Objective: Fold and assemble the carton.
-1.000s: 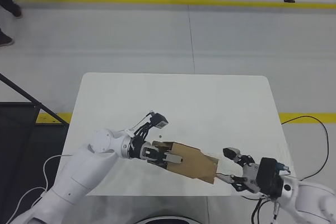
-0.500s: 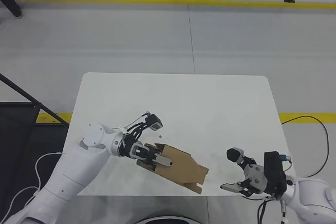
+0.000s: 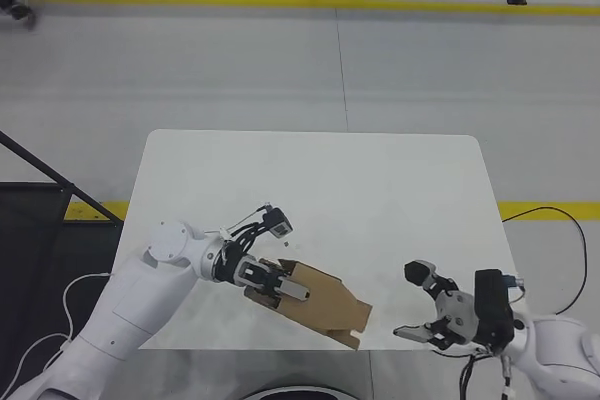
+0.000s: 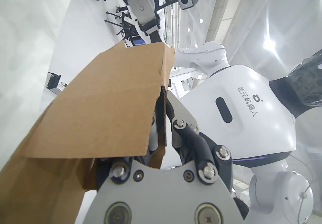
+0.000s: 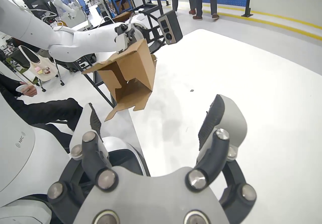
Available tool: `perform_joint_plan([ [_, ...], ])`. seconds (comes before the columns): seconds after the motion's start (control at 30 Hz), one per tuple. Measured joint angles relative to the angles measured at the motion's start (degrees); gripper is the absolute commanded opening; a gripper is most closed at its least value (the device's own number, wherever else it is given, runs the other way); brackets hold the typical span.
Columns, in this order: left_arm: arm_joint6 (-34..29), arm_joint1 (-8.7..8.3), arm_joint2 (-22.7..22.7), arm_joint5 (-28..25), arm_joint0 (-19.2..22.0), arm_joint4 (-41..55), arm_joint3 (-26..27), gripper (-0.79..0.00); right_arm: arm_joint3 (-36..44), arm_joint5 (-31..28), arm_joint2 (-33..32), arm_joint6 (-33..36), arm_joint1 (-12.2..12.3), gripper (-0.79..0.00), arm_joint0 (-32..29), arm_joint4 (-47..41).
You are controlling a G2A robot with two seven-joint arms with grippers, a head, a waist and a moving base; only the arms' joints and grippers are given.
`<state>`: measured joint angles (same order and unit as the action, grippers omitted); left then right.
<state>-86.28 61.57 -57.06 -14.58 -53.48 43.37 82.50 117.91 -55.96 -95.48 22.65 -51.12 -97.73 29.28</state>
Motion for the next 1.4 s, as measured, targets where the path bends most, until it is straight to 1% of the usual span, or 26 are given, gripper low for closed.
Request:
perform_joint_plan([
  [0.1, -0.58, 0.23, 0.18, 0.14, 0.48, 1.22, -1.19, -0.785, -0.09, -1.64, -0.10, -1.95, -0.15, 0.000, -1.09, 2.01],
  [0.2, -0.23, 0.41, 0.10, -0.73, 0.80, 1.48, -1.78, -0.785, -0.91, -0.37, 0.73, -0.83, -0.08, 0.000, -1.56, 1.64],
  [0.3, 0.86, 0.52, -0.32, -2.27, 0.70, 1.44, -1.54, -0.785, -2.29, 1.93, 2.41, 3.06, 0.28, 0.000, -0.62, -1.76],
  [0.4, 1.76, 0.49, -1.13, -3.97, 0.21, 1.11, -1.15, -0.785, -3.96, 4.85, 4.80, 9.22, 0.83, 0.000, 1.11, -7.53],
  [0.47, 2.69, 0.40, -1.89, -5.15, -0.25, 0.49, -0.86, -0.785, -5.33, 7.11, 6.55, 13.91, 1.22, 0.000, 2.99, -13.04],
  [0.53, 4.38, 0.26, -2.69, -6.28, -0.80, -1.07, -0.44, -0.785, -5.93, 8.68, 7.00, 16.70, 1.36, 0.000, 3.85, -16.31],
  [0.8, 9.40, -0.13, -4.79, -8.60, -3.13, -5.52, 2.47, -0.785, -5.83, 8.28, 6.95, 15.86, 1.33, 0.000, 3.73, -15.31],
  [0.9, 10.43, -0.21, -5.30, -9.36, -3.80, -6.47, 3.17, -0.785, -5.32, 9.51, 8.51, 16.13, 1.25, 0.000, 4.20, -15.07],
  [1.0, 11.64, -0.26, -5.50, -9.78, -4.32, -8.08, 3.72, -0.785, -6.23, 11.29, 11.26, 17.69, 1.17, 0.000, 6.18, -17.65],
  [1.1, 12.28, -0.24, -5.33, -9.90, -4.74, -8.90, 4.11, -0.785, -8.01, 12.48, 14.44, 20.96, 1.15, 0.000, 9.06, -22.89],
  [1.17, 13.00, -0.23, -5.25, -9.95, -4.84, -10.02, 4.20, -0.785, -9.04, 14.54, 15.58, 22.78, 1.16, 0.000, 10.83, -26.10],
  [1.27, 14.18, -0.17, -5.13, -10.04, -5.18, -10.72, 4.62, -0.785, -9.13, 14.98, 15.60, 22.93, 1.16, 0.000, 11.05, -26.56],
  [1.4, 14.24, -0.16, -5.12, -10.02, -5.23, -10.55, 4.67, -0.785, -9.10, 14.88, 15.57, 22.87, 1.16, 0.000, 10.99, -26.45],
])
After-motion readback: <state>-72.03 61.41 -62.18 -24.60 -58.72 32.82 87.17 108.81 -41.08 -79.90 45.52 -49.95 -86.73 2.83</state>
